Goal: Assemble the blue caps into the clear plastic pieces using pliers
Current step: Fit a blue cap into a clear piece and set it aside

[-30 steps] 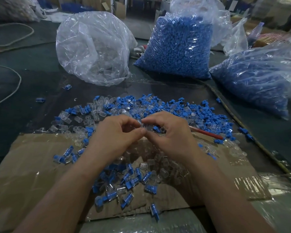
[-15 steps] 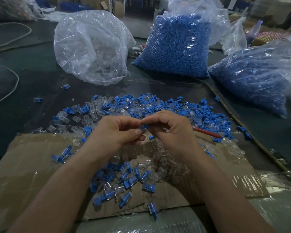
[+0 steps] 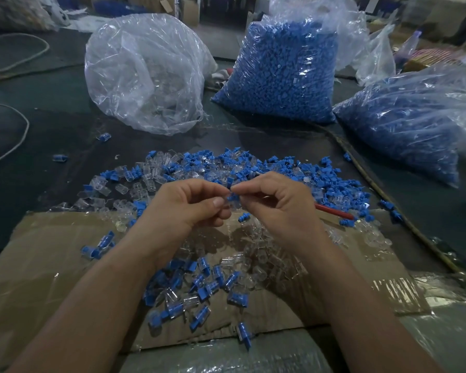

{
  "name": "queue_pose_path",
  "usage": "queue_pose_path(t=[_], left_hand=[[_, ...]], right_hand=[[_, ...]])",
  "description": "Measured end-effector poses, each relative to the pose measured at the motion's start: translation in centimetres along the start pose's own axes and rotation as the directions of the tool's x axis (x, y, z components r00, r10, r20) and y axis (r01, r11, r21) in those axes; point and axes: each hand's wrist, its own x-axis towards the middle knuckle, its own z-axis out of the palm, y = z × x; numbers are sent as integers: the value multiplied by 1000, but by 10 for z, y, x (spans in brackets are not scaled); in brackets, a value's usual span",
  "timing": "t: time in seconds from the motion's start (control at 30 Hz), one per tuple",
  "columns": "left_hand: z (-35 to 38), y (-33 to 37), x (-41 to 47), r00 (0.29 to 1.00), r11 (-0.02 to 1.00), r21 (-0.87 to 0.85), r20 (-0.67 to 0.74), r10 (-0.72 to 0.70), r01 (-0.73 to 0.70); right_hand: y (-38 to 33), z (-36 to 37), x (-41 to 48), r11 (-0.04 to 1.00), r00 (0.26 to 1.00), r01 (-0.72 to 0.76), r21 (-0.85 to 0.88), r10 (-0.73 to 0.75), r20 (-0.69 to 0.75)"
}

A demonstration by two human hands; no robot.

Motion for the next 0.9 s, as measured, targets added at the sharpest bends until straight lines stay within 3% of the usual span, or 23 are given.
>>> queue_pose_path(t=[0.2, 0.4, 0.57, 0.77, 0.9], left_hand=[[0, -3, 1, 1000, 1000, 14, 13, -4, 3], [0, -3, 2, 999, 999, -44, 32, -11, 13], [0, -2, 3, 999, 994, -109, 25, -30, 32], [3, -2, 1, 999, 999, -32, 25, -32, 33], [3, -2, 0, 999, 1000, 0, 32, -31, 32]], right_hand=[[-1, -1, -1, 994, 996, -70, 89, 66, 53], [-3, -3, -1, 931, 981, -184, 315, 154, 118], [-2, -1, 0, 955, 972, -185, 232, 143, 186], [0, 0, 0, 915, 966, -187, 357, 105, 236], [-1, 1, 0, 910, 976, -167, 380, 98, 196]])
